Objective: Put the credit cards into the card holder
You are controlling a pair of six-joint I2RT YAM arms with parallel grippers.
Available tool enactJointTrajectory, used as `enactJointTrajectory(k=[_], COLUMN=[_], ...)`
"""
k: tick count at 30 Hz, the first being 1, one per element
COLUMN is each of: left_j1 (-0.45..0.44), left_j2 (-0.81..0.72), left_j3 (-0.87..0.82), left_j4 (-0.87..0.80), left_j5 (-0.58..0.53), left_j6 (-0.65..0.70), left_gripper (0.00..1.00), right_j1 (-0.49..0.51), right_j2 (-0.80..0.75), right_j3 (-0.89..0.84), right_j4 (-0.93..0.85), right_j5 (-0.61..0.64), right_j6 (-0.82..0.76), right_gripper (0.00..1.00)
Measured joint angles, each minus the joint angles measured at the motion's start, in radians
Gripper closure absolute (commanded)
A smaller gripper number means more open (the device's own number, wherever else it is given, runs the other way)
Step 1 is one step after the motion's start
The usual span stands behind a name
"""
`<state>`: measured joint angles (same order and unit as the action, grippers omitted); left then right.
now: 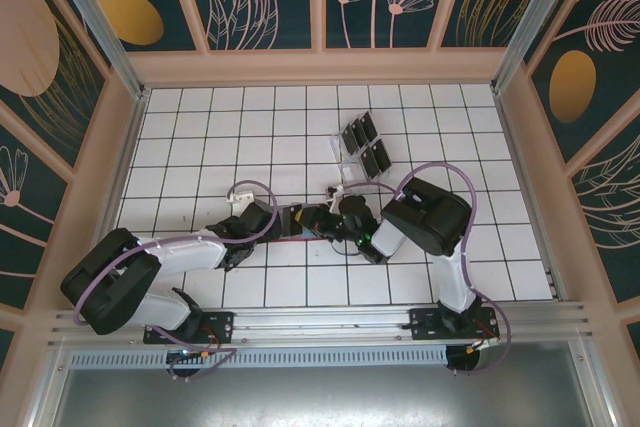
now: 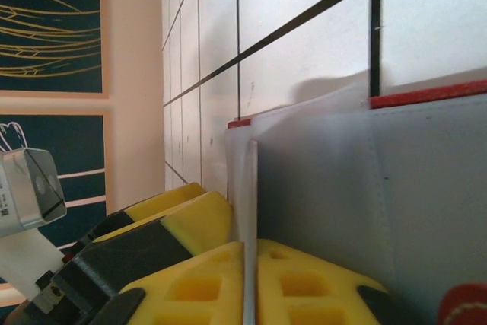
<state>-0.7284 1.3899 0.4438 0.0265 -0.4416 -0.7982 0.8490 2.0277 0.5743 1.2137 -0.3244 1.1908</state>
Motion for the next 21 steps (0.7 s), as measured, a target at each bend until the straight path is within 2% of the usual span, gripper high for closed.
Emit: enactJointTrajectory(k=[8,11,21], left_j1=[0.002,0.002,0.003], left_j2=[-0.019,-0.035,-0.066], left_j3=[0.008,0.024,0.066], left_j4=[-0.034,-0.064,-0.109], left_j5=[0.019,0.019,0.013], left_j6=[0.0,0.001,0.008], left_gripper=[0.02,0.01,0.01], right_j1=[-0.029,-0.035,-0.039], right_j2=[-0.084,-0.113,-0.239], right_j3=[0.022,0.048,0.14], right_j4=[-0.156,-0.243,-0.585], right_j5=[-0.029,-0.036,-0.014], right_j6=[-0.05,-0.085,-0.229], right_gripper=[0.62,0.58,0.57])
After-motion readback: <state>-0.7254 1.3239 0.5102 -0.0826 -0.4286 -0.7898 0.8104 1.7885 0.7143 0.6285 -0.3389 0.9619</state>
